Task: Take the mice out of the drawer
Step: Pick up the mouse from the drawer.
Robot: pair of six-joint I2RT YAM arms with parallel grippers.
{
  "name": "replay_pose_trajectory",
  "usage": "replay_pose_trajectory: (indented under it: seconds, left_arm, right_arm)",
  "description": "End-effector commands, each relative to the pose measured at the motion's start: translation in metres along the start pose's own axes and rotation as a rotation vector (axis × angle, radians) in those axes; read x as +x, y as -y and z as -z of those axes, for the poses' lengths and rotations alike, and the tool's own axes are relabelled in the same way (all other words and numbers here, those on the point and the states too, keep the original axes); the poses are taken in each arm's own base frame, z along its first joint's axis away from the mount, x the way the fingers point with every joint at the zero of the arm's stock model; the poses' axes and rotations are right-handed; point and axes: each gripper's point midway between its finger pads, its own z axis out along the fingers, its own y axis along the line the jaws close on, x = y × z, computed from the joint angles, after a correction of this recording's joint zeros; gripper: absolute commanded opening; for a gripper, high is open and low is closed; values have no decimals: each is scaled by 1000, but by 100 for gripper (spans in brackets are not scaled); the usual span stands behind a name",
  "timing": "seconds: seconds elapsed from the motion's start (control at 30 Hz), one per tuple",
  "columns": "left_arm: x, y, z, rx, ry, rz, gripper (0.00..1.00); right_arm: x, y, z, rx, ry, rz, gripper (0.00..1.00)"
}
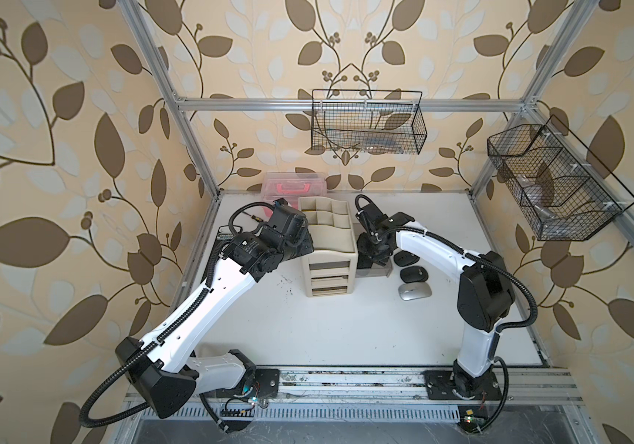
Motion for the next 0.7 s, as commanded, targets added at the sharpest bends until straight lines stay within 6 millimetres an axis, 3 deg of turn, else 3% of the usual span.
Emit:
replay_pose_trajectory:
  seconds: [0.0,0.1,0.33,0.67]
  left_arm:
    - [-4,19,-1,85,23,29,0]
    - [-5,20,-1,88,23,29,0]
    - [-6,20,-1,89,28,31,0]
    - [-9,8,3,28,49,18,0]
  right_arm:
    - [23,-2,-13,36,-58,43,74]
    - [29,-3,-20,33,-76,38,73]
    - [26,-2,-19,6,-76,11,58]
    - [3,-4,7,-49,-19,-47,55]
